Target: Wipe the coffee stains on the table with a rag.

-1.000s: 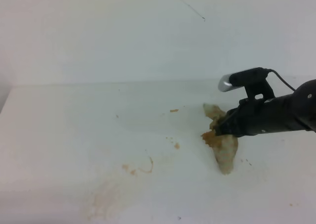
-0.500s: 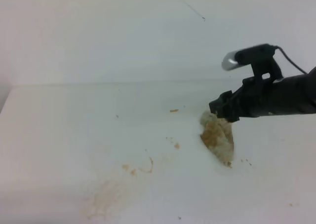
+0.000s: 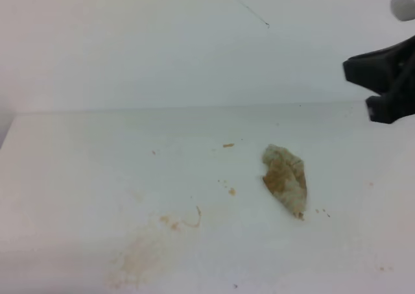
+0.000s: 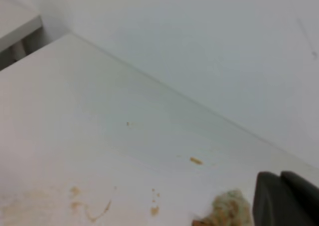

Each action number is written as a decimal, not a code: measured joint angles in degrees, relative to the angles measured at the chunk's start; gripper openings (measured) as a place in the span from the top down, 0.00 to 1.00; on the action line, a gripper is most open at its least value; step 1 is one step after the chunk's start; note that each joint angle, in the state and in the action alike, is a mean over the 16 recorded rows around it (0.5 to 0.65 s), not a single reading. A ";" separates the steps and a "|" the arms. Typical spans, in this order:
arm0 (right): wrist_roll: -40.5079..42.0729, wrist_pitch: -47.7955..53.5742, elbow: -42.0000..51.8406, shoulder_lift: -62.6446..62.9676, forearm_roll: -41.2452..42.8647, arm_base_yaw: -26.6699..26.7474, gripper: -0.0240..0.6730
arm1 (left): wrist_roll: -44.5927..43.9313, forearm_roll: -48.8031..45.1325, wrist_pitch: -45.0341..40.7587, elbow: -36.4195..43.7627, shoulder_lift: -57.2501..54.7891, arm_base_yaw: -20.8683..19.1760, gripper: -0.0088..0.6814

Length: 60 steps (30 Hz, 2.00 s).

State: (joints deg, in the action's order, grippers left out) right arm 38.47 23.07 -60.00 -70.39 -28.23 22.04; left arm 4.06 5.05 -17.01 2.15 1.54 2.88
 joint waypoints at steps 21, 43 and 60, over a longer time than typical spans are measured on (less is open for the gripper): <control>-41.43 -21.87 36.65 34.06 38.74 0.00 0.96 | 0.00 0.00 0.00 0.00 0.00 0.00 0.99; -41.60 -32.67 42.10 37.13 39.40 0.11 0.96 | 0.00 0.00 0.00 0.00 0.00 0.00 0.99; -41.60 -29.87 58.76 62.32 39.40 -9.00 0.96 | 0.00 0.00 0.00 0.00 0.00 0.00 0.99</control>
State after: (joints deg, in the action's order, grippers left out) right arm -3.13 -6.81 -1.24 -8.07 11.17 13.04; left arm 4.06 5.05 -17.01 2.15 1.54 2.88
